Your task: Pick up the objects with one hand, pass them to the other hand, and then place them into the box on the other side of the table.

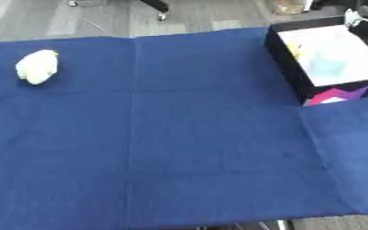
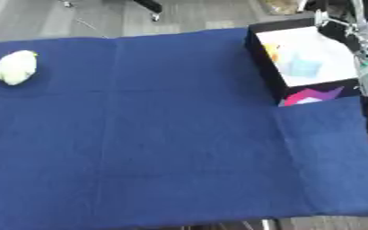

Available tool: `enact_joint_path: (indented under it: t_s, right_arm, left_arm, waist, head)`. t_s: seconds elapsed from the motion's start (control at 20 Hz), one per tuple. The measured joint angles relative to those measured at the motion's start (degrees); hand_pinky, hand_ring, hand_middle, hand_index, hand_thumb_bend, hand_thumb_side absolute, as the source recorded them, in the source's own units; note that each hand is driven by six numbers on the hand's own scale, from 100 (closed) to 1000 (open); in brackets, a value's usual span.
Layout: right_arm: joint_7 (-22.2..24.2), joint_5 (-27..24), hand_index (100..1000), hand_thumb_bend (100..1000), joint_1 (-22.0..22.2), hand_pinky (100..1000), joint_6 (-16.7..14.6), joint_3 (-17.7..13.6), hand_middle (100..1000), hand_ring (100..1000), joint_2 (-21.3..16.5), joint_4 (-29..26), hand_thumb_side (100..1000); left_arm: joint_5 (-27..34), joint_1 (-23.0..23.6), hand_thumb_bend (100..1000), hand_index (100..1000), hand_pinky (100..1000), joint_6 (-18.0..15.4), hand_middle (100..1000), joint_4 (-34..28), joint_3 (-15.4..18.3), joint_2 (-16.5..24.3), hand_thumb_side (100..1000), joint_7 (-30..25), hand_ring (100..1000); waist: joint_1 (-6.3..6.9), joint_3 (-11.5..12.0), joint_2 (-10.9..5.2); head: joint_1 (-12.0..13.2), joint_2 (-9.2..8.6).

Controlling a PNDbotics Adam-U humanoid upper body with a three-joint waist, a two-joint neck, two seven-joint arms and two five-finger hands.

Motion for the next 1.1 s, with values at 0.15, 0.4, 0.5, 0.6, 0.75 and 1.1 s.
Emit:
enact_joint_path:
  t_s: [0.15, 0.4, 0.5, 0.6, 0.75, 1.1]
  right_arm:
    - [2.83, -8.42, 1000, 100, 3.22, 1000, -1.96, 1.34, 845, 1000, 0.00, -9.07, 206]
    - [9.09, -18.10, 1000, 100, 7.46, 1000, -4.01, 3.02, 840, 1000, -0.04, -20.32, 241]
    - [10.91, -20.33, 1000, 100, 8.50, 1000, -4.29, 3.47, 834, 1000, -0.03, -23.00, 286]
    - [12.31, -21.85, 1000, 100, 9.17, 1000, -4.31, 3.80, 829, 1000, 0.07, -24.65, 336]
    - [13.96, -23.35, 1000, 100, 9.90, 1000, -4.28, 4.20, 822, 1000, 0.85, -26.08, 389]
    - [16.65, -25.14, 1000, 100, 10.54, 1000, -4.48, 4.96, 807, 1000, 2.85, -26.79, 447]
  left_arm:
    - [-9.00, -1.88, 132, 823, 820, -1.23, 643, 4.28, 0.27, 3.60, 872, 1.26, 690]
    - [-30.22, -8.18, 329, 857, 822, -2.77, 706, 14.69, -2.76, 11.28, 577, 5.73, 745]
    - [-40.00, -11.69, 461, 879, 825, -3.34, 749, 19.54, -5.62, 13.90, 502, 7.95, 768]
    - [-49.94, -15.40, 581, 887, 820, -4.38, 775, 24.81, -9.03, 15.62, 473, 9.49, 778]
    - [-64.60, -21.19, 691, 884, 808, -6.65, 775, 34.11, -14.22, 16.23, 486, 10.38, 773]
    - [-89.94, -31.43, 719, 863, 787, -8.95, 757, 56.06, -17.87, 10.09, 510, 12.12, 753]
  waist:
    - [0.47, -0.49, 0.00]
    - [0.80, -1.58, 0.00]
    - [0.78, -2.10, 0.00]
    - [0.76, -2.57, 0.00]
    - [0.60, -3.16, 0.00]
    - [-0.37, -4.10, 1.06]
  head:
    - [3.92, -0.04]
    - [9.73, -0.53]
    - [11.33, -0.63]
    - [12.50, -0.87]
    - [14.03, -1.09]
    - [17.31, -2.08]
